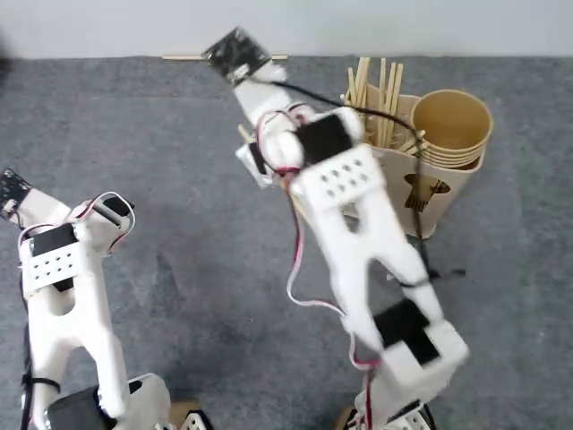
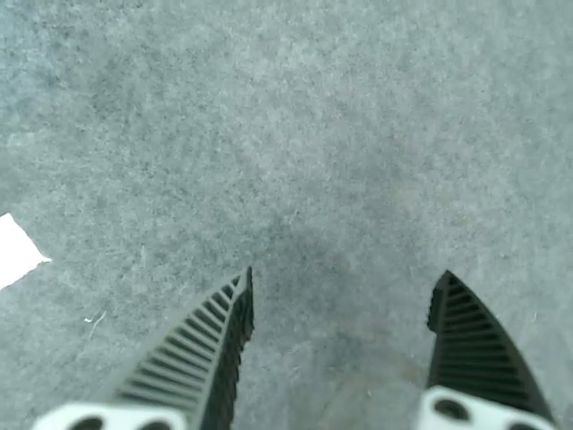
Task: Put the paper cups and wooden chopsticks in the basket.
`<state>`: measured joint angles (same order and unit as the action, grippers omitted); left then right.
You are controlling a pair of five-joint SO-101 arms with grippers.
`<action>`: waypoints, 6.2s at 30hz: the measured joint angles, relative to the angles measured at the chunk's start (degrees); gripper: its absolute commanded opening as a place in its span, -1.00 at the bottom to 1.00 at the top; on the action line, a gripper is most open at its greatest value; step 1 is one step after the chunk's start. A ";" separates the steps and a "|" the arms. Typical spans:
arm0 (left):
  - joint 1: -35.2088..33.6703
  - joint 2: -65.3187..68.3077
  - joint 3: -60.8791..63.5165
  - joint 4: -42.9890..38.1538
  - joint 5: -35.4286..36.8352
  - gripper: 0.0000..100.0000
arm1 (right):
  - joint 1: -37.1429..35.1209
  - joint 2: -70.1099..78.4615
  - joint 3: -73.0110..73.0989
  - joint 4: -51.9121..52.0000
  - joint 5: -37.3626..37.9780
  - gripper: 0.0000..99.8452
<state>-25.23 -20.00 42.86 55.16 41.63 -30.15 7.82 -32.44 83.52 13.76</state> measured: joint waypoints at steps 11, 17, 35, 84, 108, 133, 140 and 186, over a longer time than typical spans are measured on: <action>0.00 0.00 0.00 0.00 0.00 -0.39 | 5.19 -24.26 -0.79 -14.95 -3.34 -0.99; 0.00 0.00 0.00 0.00 0.00 -0.39 | 10.55 -29.01 -0.88 -19.96 -4.31 -0.99; 0.00 0.00 0.09 0.00 0.00 -0.39 | 18.11 -44.57 36.31 -52.04 -6.77 -0.99; 8.26 0.00 0.09 -4.22 -26.20 -0.45 | 26.29 -68.31 63.47 -14.07 -28.48 -0.78; 34.55 43.78 -53.45 18.11 -46.86 -0.46 | 47.38 -94.15 105.05 -30.77 -31.47 -0.78; 43.78 97.58 -130.64 34.81 -44.40 -0.47 | 47.38 -94.51 106.37 -31.47 -31.47 -0.78; 43.43 101.63 -132.22 29.10 -40.18 -0.49 | 47.38 -94.51 106.46 -31.47 -31.47 -0.78; 42.90 104.09 -136.18 39.21 -50.11 -0.97 | 47.38 -94.51 106.46 -31.47 -31.47 -0.78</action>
<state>17.67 84.09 -93.32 94.37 -8.48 17.23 -86.68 74.02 52.04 -17.71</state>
